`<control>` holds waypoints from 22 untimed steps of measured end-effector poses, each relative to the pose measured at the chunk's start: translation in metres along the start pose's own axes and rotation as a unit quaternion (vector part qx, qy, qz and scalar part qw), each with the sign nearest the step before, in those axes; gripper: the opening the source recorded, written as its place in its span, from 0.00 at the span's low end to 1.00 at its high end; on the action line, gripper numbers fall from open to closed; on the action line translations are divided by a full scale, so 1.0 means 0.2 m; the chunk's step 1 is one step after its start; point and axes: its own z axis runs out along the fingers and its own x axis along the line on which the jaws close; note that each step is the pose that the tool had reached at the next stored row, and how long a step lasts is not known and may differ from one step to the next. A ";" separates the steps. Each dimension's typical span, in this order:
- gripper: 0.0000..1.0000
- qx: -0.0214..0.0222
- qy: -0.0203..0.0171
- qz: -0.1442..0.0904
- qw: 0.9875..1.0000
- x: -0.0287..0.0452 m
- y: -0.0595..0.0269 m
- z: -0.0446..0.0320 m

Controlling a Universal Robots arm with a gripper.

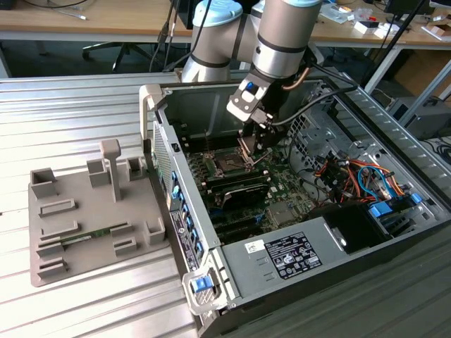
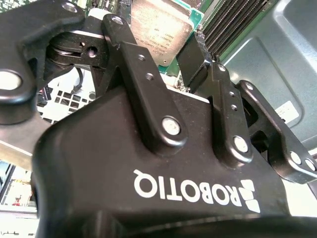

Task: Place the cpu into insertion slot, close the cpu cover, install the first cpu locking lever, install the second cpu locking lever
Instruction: 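Place the cpu into insertion slot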

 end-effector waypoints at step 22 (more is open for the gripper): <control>0.54 0.000 0.000 0.000 1.000 0.001 -0.002 0.026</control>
